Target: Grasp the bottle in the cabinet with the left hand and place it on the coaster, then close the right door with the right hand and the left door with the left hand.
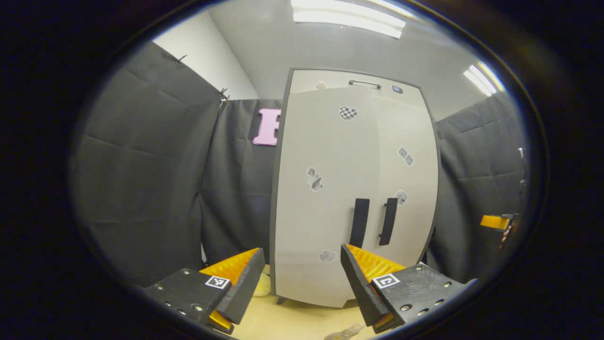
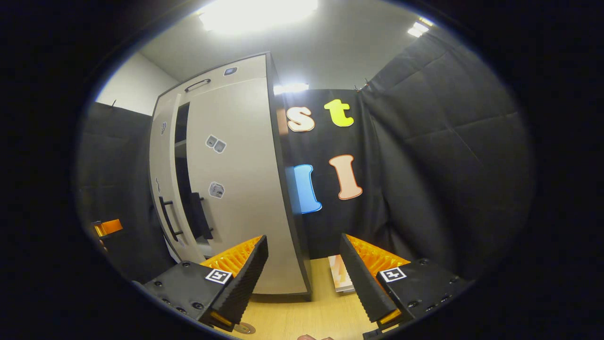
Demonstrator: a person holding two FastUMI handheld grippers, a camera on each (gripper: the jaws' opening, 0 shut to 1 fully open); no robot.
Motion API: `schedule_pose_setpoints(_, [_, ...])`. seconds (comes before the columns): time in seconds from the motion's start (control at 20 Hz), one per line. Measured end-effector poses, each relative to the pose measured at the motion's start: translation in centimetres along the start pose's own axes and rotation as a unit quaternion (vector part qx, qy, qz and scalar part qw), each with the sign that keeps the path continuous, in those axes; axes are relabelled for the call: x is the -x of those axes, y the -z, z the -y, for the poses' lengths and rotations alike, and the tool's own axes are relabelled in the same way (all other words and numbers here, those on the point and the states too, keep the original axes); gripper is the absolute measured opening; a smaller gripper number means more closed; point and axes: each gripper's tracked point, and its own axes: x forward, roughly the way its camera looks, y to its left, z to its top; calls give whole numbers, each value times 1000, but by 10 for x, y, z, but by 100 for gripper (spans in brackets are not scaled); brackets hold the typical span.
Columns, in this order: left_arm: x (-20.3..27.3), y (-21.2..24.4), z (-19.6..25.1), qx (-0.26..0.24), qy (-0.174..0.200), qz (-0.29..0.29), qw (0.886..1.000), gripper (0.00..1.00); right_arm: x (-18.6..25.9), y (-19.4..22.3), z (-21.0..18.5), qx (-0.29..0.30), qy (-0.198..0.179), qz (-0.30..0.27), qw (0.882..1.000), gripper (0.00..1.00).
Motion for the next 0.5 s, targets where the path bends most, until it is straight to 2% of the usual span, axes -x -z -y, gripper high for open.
schedule_pose_setpoints(0.35, [-7,-3,-3,0,22,4,1000,92,4,-11,-26,2,7,3,1000,97])
schedule_pose_setpoints(0.5, [-10,5,6,-2,54,-7,999,93,7,-12,-34,9,23,7,1000,97])
